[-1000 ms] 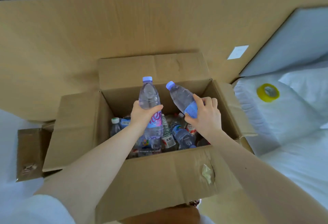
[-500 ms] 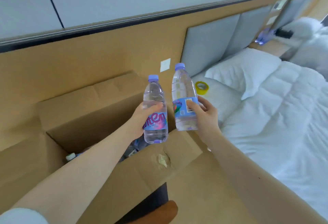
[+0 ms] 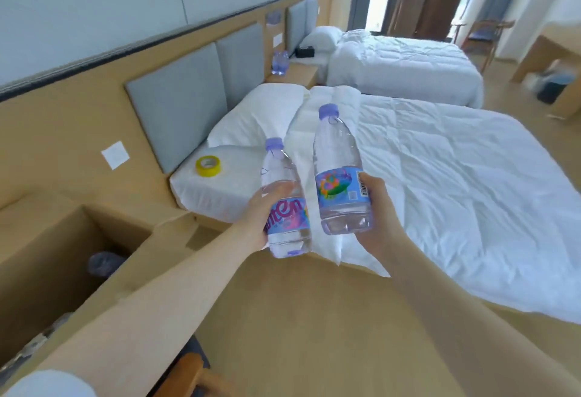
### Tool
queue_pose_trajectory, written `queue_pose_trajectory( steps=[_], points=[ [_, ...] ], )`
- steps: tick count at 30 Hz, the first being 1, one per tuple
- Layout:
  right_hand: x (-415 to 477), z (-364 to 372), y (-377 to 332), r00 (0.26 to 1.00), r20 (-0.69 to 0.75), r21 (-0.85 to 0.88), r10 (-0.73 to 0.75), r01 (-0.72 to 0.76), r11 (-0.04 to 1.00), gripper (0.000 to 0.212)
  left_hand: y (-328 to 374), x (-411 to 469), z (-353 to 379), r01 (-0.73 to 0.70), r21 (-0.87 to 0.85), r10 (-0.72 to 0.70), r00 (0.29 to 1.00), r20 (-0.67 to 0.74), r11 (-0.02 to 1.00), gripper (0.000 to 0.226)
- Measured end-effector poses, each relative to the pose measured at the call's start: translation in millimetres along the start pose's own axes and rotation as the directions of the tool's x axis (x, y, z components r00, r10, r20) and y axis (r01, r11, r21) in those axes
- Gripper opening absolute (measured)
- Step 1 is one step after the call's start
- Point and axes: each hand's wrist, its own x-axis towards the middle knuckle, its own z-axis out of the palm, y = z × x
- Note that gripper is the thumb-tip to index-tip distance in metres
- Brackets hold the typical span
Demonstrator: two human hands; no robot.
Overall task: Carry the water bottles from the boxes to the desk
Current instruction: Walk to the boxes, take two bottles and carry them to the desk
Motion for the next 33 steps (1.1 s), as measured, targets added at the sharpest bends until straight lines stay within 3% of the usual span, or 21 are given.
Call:
queue_pose_trajectory(
  steps=[1,3,6,8,14,15,18,21,27,30,33],
  points=[
    [-10,-24,-9,0.999,-0.028,0.024,-0.020,0.021,0.999,0.043,-10,4,26,0.017,0.031,-0.018,0.999,0.042,0.999,0.081],
    [-31,-72,-27,0.995,-0.087,0.063,-0.058,0.063,0.996,0.037,-29,11,78,0.040,0.101,-0.055,0.987,0.150,0.994,0.063],
    [-66,-134,-48,0.976,-0.185,0.128,-0.112,0.137,0.982,0.059,-60,10,154,0.110,0.151,-0.150,0.947,0.285,0.982,0.027],
    [-87,-173,-59,0.958,-0.237,0.155,-0.159,0.199,0.968,0.051,-80,11,196,0.141,0.174,-0.195,0.915,0.353,0.975,0.017],
    [-138,-259,-80,0.902,-0.343,0.233,-0.262,0.352,0.906,0.042,-122,11,296,0.158,0.253,-0.272,0.810,0.520,0.955,0.017],
    [-145,-270,-82,0.889,-0.370,0.228,-0.271,0.370,0.901,0.046,-128,12,311,0.161,0.265,-0.284,0.792,0.541,0.951,0.017],
    [-158,-302,-85,0.871,-0.414,0.225,-0.266,0.381,0.897,0.092,-148,17,352,0.166,0.299,-0.320,0.738,0.594,0.940,0.021],
    [-166,-333,-85,0.784,-0.519,0.162,-0.342,0.483,0.861,0.077,-170,24,390,0.225,0.308,-0.376,0.669,0.641,0.924,0.021],
    [-165,-387,-100,0.649,-0.707,0.157,-0.283,0.534,0.831,0.048,-211,61,454,0.192,0.397,-0.435,0.531,0.727,0.897,0.022],
    [-151,-413,-113,0.600,-0.761,0.143,-0.248,0.527,0.838,0.058,-227,90,483,0.201,0.449,-0.489,0.443,0.751,0.871,0.029],
    [-133,-438,-126,0.589,-0.780,0.156,-0.212,0.511,0.845,0.071,-236,121,515,0.178,0.510,-0.535,0.405,0.741,0.841,0.056]
  ],
)
